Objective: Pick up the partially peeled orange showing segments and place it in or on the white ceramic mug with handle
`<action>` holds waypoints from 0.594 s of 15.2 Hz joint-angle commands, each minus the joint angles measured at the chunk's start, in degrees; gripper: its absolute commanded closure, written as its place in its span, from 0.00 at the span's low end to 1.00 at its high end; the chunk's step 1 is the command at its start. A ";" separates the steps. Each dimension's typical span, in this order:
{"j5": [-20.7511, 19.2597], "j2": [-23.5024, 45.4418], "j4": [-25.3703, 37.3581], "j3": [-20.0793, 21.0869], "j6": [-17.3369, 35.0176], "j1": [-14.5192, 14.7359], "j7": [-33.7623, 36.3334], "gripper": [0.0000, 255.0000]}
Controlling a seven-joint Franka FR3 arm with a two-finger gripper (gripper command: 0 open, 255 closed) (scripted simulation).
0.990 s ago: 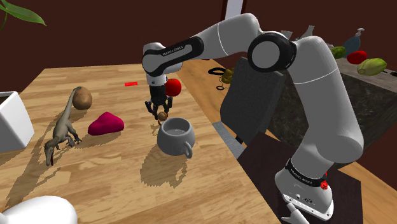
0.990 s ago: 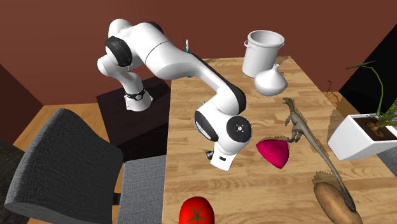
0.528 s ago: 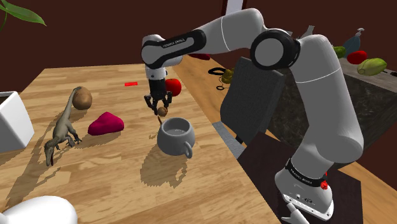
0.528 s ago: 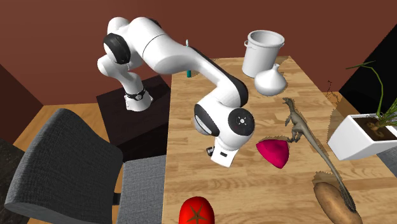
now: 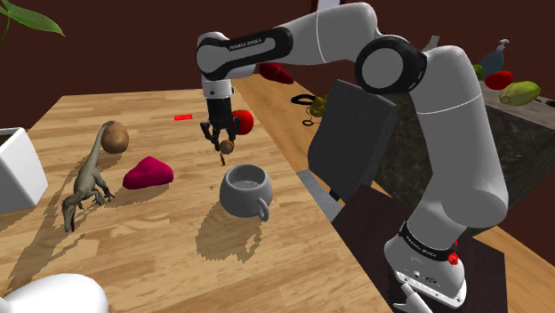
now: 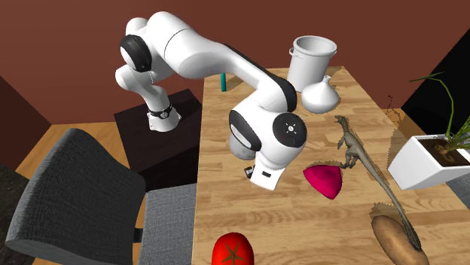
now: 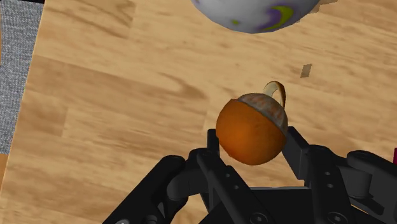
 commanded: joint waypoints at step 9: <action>-0.01 -0.79 6.49 0.15 -7.23 0.06 1.04 1.00</action>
